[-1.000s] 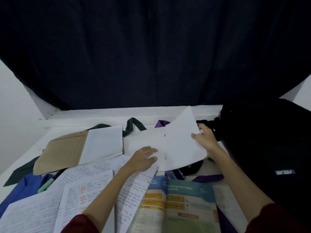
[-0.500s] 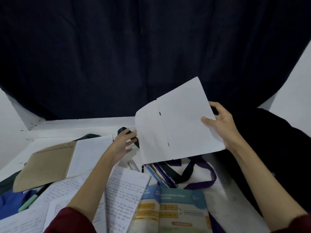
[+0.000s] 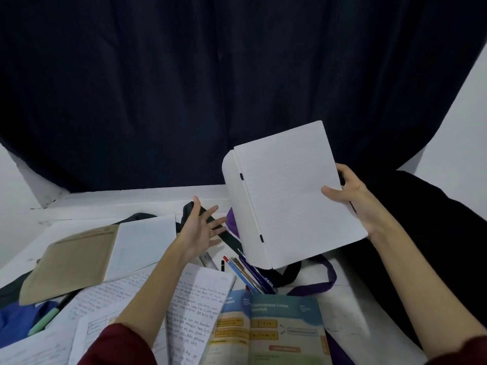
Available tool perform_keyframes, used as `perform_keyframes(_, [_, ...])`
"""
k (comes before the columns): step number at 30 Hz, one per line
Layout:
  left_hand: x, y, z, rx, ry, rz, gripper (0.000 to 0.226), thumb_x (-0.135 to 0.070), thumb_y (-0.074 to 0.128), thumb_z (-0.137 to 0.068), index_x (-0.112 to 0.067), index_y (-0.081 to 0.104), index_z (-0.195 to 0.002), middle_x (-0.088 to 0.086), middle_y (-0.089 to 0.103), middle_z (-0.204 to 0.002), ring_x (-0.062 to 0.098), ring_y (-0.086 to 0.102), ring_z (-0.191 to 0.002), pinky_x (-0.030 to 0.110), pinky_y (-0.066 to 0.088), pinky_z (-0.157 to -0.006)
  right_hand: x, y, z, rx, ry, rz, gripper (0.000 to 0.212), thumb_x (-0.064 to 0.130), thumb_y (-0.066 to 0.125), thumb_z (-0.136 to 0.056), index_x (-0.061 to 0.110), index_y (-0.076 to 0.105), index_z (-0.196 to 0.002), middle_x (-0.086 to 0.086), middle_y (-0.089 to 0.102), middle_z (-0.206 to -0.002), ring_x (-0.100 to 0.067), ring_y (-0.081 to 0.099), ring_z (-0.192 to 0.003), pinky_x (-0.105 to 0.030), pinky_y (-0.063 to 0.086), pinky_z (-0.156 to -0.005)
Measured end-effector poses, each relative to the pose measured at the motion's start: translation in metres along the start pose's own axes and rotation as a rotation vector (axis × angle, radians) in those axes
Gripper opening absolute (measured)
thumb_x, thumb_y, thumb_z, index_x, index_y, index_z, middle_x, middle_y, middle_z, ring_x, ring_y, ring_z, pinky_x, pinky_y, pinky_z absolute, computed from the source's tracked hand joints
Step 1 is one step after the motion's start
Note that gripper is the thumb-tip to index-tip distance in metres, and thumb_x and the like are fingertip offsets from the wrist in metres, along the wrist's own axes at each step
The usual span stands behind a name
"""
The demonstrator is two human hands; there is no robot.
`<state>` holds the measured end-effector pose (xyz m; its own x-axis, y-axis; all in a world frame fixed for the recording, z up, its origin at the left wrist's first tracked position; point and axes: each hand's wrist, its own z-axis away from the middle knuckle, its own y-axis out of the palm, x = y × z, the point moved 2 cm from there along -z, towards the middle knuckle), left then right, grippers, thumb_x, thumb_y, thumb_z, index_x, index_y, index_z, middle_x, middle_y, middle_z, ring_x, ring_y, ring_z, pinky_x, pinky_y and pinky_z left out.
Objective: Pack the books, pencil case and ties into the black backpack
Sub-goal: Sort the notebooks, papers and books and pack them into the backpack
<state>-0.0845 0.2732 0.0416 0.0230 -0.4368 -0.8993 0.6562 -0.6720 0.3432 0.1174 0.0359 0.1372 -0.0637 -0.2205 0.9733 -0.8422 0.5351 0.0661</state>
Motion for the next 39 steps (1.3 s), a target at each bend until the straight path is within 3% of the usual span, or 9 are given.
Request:
perform_keyframes(4, [-0.004,0.011,0.011,0.054,0.087,-0.051,0.041,-0.048,0.049,-0.089,-0.017,0.061,-0.113,0.001,0.069,-0.093,0.016,0.065,-0.085,0.034,0.049,-0.084,-0.002,-0.005,0.0,-0.024,0.023,0.004,0.039,-0.001,0.058,-0.087,0.026,0.055,-0.115,-0.001,0.073,-0.099,-0.023,0.07,-0.089,-0.035,0.054,-0.07])
perform_keyframes(7, [-0.012,0.009,0.016,0.011,0.195,-0.052,0.025,-0.032,0.054,-0.091,-0.013,0.061,-0.105,0.001,0.07,-0.095,0.012,0.068,-0.079,0.028,0.054,-0.069,-0.006,-0.009,-0.001,-0.124,0.019,0.055,0.039,-0.003,0.059,-0.087,0.025,0.057,-0.113,-0.004,0.071,-0.1,-0.023,0.07,-0.089,-0.037,0.053,-0.072])
perform_keyframes(12, [-0.028,0.024,0.027,0.031,0.265,-0.228,0.036,-0.034,0.046,-0.098,-0.017,0.052,-0.13,0.004,0.066,-0.121,0.021,0.065,-0.107,0.035,0.053,-0.084,-0.016,0.004,-0.003,-0.271,0.005,0.151,0.038,-0.005,0.058,-0.087,0.025,0.057,-0.11,-0.005,0.069,-0.1,-0.02,0.067,-0.087,-0.032,0.052,-0.069])
perform_keyframes(17, [-0.023,0.076,0.036,0.143,0.213,-0.376,0.062,-0.059,0.017,-0.097,-0.026,0.066,-0.114,-0.01,0.06,-0.123,0.008,0.051,-0.12,0.027,0.032,-0.098,-0.025,0.036,-0.005,-0.275,0.008,0.023,0.036,-0.005,0.06,-0.085,0.023,0.058,-0.108,-0.003,0.07,-0.093,-0.018,0.069,-0.074,-0.031,0.055,-0.062])
perform_keyframes(20, [-0.015,0.087,0.032,0.116,0.264,-0.474,0.019,-0.031,0.056,-0.094,-0.027,0.065,-0.11,0.005,0.056,-0.131,0.021,0.061,-0.111,0.026,0.051,-0.079,-0.024,0.054,-0.006,-0.225,0.027,-0.073,0.033,-0.003,0.058,-0.087,0.025,0.058,-0.104,0.003,0.073,-0.072,-0.014,0.07,-0.063,-0.028,0.056,-0.051])
perform_keyframes(25, [-0.016,0.084,0.03,-0.06,0.397,-0.404,0.019,-0.004,0.068,-0.084,-0.021,0.061,-0.087,0.005,0.063,-0.112,0.013,0.067,-0.084,0.026,0.057,-0.062,-0.025,0.049,-0.007,-0.152,0.057,-0.222,0.012,0.024,0.053,-0.095,0.016,0.058,-0.102,0.003,0.073,-0.085,-0.017,0.067,-0.079,-0.03,0.053,-0.068])
perform_keyframes(32, [-0.026,0.097,0.046,-0.02,0.808,-0.84,0.036,-0.001,0.066,-0.084,-0.028,0.042,-0.083,-0.007,0.058,-0.105,0.015,0.059,-0.105,0.03,0.059,-0.069,-0.005,0.024,0.002,-0.237,-0.019,0.1,0.029,-0.01,0.064,-0.078,0.017,0.06,-0.087,-0.001,0.07,-0.086,-0.009,0.068,-0.069,-0.024,0.054,-0.059])
perform_keyframes(35, [-0.038,0.118,0.058,0.054,0.874,-1.073,0.04,-0.003,0.065,-0.081,-0.035,0.04,-0.082,-0.007,0.058,-0.1,0.019,0.059,-0.098,0.044,0.056,-0.071,0.021,-0.01,0.015,-0.306,-0.103,0.109,0.027,-0.007,0.071,-0.072,0.016,0.061,-0.084,-0.002,0.07,-0.076,-0.013,0.065,-0.063,-0.024,0.052,-0.055])
perform_keyframes(39, [-0.054,0.162,0.075,0.194,0.971,-1.295,0.042,0.0,0.062,-0.076,-0.035,0.039,-0.081,-0.008,0.057,-0.095,0.02,0.057,-0.091,0.048,0.05,-0.076,0.039,-0.043,0.042,-0.082,0.05,0.506,0.026,0.01,0.079,-0.071,0.016,0.069,-0.094,0.002,0.075,-0.086,-0.012,0.07,-0.078,-0.026,0.057,-0.072])
